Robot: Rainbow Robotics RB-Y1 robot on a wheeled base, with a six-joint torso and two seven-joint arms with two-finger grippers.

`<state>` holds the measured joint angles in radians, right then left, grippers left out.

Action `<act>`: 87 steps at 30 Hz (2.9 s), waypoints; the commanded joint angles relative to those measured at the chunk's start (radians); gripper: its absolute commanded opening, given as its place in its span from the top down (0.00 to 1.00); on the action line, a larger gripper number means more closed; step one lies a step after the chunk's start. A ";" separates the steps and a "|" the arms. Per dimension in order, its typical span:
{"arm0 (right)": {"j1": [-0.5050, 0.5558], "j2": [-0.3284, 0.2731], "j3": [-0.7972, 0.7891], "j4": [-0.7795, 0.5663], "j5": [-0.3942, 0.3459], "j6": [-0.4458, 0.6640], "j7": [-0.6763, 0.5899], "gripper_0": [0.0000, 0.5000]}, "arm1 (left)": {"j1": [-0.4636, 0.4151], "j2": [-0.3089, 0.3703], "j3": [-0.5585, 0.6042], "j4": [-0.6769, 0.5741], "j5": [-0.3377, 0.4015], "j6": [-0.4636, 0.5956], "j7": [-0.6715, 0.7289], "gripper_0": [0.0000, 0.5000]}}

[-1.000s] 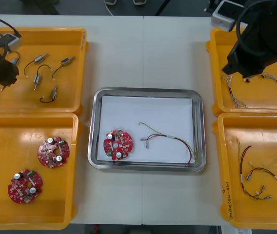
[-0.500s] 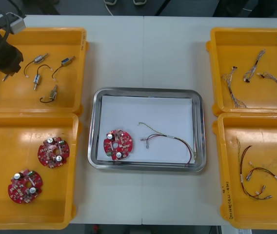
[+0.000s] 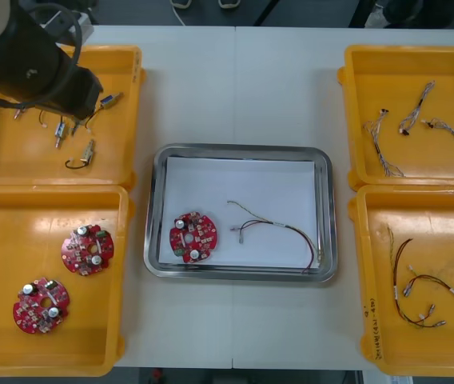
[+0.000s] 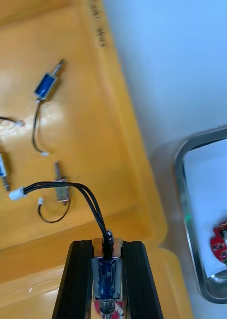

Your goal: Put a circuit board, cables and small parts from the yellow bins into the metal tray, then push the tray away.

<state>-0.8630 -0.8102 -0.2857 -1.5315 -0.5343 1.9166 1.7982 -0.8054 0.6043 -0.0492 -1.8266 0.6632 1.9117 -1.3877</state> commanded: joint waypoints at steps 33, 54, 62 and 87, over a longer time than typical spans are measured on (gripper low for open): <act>-0.212 -0.035 0.019 0.602 0.027 -0.220 0.224 0.00 | 0.002 -0.202 -0.491 0.179 -0.226 -0.286 0.453 1.00; -0.300 -0.033 0.146 0.942 0.025 -0.536 0.343 0.00 | 0.014 -0.202 -0.546 0.236 -0.229 -0.353 0.480 0.00; -0.300 -0.021 0.161 1.042 -0.015 -0.610 0.369 0.00 | 0.012 -0.193 -0.534 0.222 -0.241 -0.350 0.486 0.00; -0.225 0.054 0.163 1.120 -0.047 -0.778 0.395 0.00 | 0.011 0.023 -0.259 -0.062 -0.028 -0.091 0.435 0.00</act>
<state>-1.1005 -0.7657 -0.1324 -0.4000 -0.5714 1.1485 2.1657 -0.8001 0.5523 -0.3596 -1.8383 0.6040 1.7976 -0.9796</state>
